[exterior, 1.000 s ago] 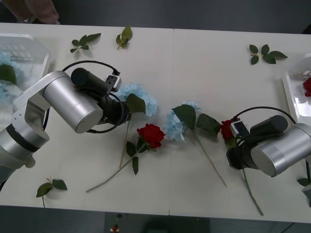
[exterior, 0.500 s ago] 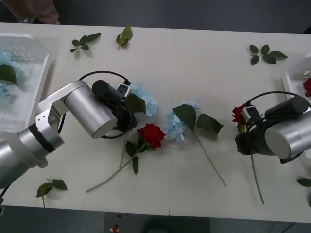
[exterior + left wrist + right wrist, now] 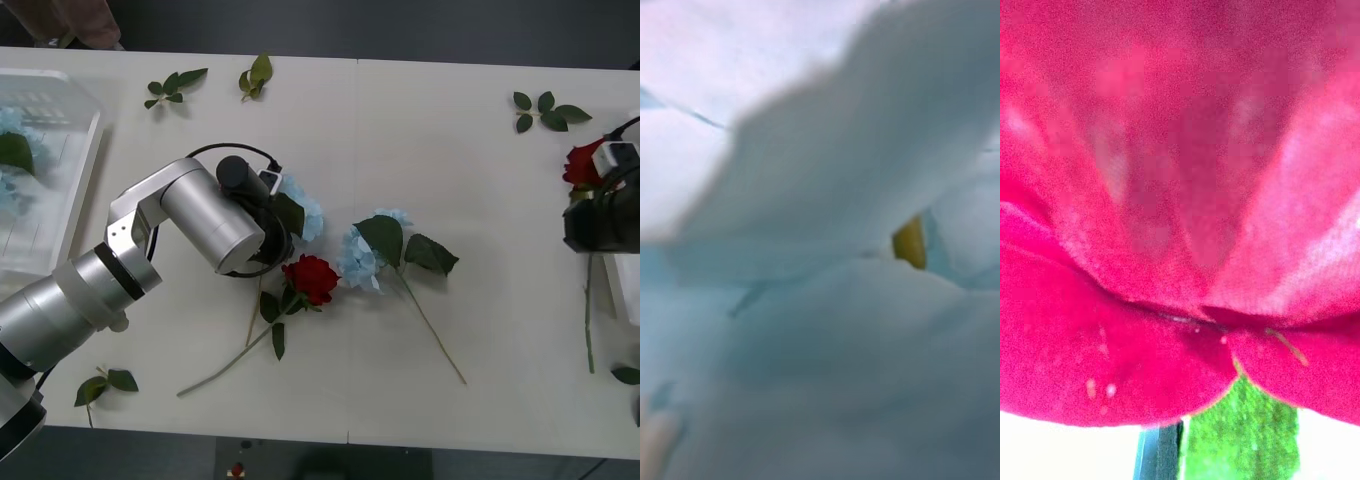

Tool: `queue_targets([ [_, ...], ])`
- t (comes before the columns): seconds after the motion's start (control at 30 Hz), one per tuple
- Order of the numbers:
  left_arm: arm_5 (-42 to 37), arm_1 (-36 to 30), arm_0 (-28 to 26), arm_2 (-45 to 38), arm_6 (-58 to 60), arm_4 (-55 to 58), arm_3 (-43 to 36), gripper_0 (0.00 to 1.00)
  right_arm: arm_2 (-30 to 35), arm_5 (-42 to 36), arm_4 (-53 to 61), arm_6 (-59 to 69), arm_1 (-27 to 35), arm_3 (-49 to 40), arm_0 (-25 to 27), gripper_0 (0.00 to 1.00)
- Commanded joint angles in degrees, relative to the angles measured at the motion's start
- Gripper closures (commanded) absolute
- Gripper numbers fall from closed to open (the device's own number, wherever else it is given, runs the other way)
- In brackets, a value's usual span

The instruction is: Put the red flowers into the right box and the blue flowers into the left box

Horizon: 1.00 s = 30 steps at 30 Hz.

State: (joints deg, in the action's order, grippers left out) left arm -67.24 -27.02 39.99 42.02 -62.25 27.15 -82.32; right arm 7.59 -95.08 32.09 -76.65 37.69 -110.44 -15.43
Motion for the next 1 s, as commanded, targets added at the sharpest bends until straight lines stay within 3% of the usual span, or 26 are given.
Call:
queue_targets([
  [0.03, 0.5, -0.2, 1.5, 1.3, 2.1, 0.0, -0.9, 0.03, 3.7, -3.0, 0.2, 0.7, 3.9, -1.8, -2.4, 1.00],
  [0.2, 0.5, -0.2, 1.4, 1.7, 2.7, 0.2, -0.8, 0.10, 6.5, -4.4, 1.2, 0.0, 7.9, 0.8, -3.5, 1.00],
  [0.43, 0.9, -0.2, 1.1, 2.5, 3.5, 0.3, 0.2, 0.18, 10.5, -4.0, 3.8, -5.5, 13.1, 11.9, -8.2, 1.00],
  [0.53, 1.5, -0.2, 1.1, 2.5, 3.6, 0.3, 0.5, 0.38, 11.7, -3.9, 3.9, -9.4, 14.7, 17.4, -11.0, 1.00],
  [0.6, 1.5, -0.2, 1.1, 2.5, 3.7, 0.3, 0.6, 0.44, 12.2, -3.8, 4.0, -11.1, 15.6, 20.4, -12.4, 1.00],
  [0.73, 1.6, -0.2, 1.1, 2.8, 4.1, 0.4, 0.6, 0.66, 12.2, -0.7, 3.8, -17.2, 17.9, 28.9, -15.7, 1.00],
  [0.83, 1.8, -0.3, 1.1, 2.8, 4.3, 0.4, 0.6, 0.90, 12.2, 3.8, 3.8, -22.0, 19.1, 35.9, -17.6, 1.00],
  [0.93, 2.3, -0.4, 1.1, 2.8, 4.6, 0.5, 0.6, 0.99, 12.2, 8.8, 3.9, -25.9, 19.9, 42.2, -18.5, 1.00],
  [1.0, 2.3, -0.5, 1.1, 2.8, 4.9, 0.7, 0.6, 1.00, 12.2, 12.1, 3.7, -28.4, 20.1, 45.5, -18.5, 1.00],
])
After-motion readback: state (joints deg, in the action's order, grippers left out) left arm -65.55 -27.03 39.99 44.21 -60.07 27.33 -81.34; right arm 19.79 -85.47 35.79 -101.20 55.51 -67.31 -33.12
